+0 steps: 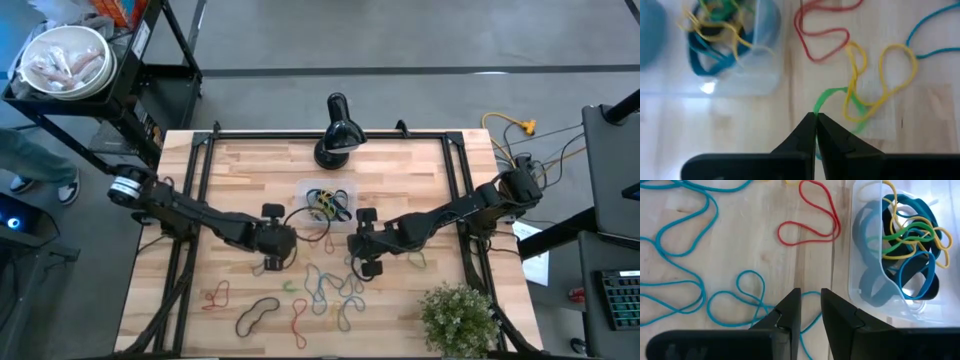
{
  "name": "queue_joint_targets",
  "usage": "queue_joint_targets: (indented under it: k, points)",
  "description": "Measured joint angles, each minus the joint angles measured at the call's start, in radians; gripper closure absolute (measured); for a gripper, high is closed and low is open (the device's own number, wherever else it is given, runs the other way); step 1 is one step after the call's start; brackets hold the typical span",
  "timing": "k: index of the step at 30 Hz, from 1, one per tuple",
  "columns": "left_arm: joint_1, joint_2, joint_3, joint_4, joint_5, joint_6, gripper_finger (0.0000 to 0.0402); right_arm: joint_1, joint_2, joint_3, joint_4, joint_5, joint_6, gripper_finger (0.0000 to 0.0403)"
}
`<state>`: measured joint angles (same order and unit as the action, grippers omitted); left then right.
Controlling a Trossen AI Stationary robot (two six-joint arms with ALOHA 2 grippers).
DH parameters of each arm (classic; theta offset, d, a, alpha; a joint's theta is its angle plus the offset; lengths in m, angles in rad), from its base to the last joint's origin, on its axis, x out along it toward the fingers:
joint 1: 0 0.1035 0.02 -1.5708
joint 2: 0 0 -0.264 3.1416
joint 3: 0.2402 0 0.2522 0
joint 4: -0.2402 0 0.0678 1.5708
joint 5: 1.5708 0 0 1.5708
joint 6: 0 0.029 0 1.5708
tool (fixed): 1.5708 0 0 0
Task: Pick and place rubber bands into bin
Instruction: Put the green rubber band into the transparent bin
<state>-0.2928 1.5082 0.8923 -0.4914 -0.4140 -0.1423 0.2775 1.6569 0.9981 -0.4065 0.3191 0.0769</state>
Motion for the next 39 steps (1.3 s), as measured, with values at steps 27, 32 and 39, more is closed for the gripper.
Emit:
queue_joint_targets:
  k: [27,32,39]
  points:
    - [0.136,-0.076,0.03,0.37,-0.27,0.54,0.0401,0.0,-0.001,-0.002,-0.009,0.024,0.009,0.0335]
    - [0.232,-0.076,0.029,0.401,-0.173,0.542,0.0401,0.0,-0.001,-0.002,-0.013,0.024,0.01,0.0335]
    - [0.301,-0.075,0.015,0.421,-0.08,0.542,0.0401,0.0,-0.001,-0.002,-0.03,0.024,0.011,0.0335]
